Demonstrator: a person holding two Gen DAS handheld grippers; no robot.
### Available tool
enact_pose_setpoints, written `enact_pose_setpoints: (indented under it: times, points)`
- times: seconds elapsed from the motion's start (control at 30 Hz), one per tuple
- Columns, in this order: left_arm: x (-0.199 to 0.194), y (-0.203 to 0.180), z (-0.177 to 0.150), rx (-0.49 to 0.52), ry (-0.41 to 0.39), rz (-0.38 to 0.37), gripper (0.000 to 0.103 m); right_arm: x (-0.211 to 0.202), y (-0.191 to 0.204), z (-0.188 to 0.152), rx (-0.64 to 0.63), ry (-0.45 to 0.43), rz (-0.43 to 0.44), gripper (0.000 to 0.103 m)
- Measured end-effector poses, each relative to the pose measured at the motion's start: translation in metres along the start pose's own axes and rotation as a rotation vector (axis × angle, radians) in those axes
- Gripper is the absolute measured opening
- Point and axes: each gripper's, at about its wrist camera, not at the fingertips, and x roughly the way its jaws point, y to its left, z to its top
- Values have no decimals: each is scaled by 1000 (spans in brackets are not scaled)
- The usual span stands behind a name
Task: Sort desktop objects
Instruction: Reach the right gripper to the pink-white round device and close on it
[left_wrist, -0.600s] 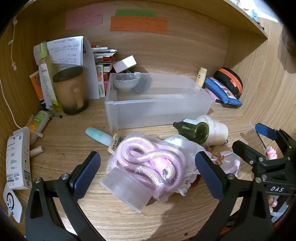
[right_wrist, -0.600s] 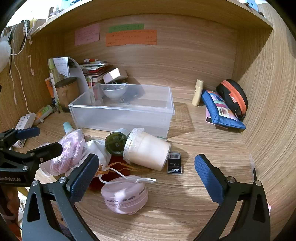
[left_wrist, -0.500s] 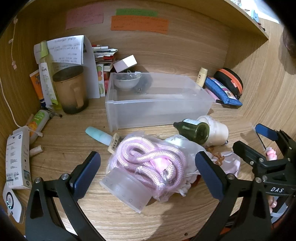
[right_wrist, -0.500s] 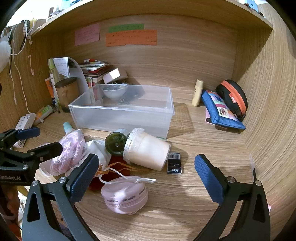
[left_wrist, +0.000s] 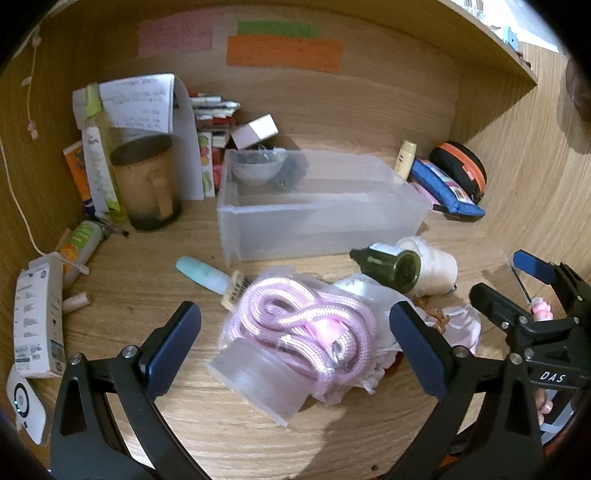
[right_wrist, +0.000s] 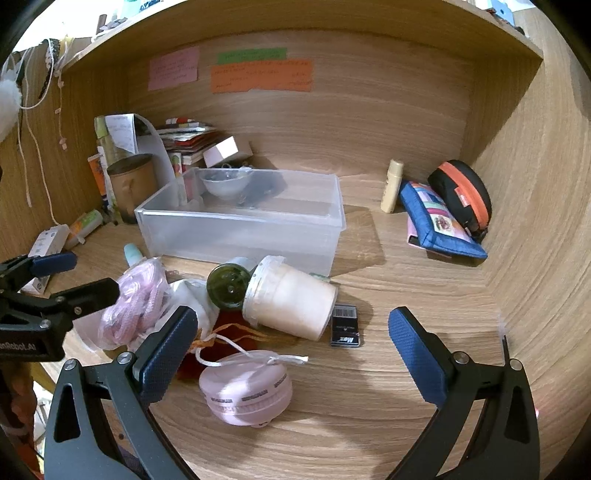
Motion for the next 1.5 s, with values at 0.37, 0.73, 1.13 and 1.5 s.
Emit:
enact_pose_setpoints:
  times: [0.37,0.73,1.13,1.5]
  points:
    - [-15,22,10,-20,-48,-25,103,-20,-17,5,23,-71,66,103]
    - [-8,40,-11,8,101,-72,103,-21,-22,-10,-22,11,115,103]
    - [26,42,-39,4,211,-133,103,10,1,-37,-75,147,192,102]
    - [40,34,-36,6,160,-167,103,42,2,-38,-31,208,267,80]
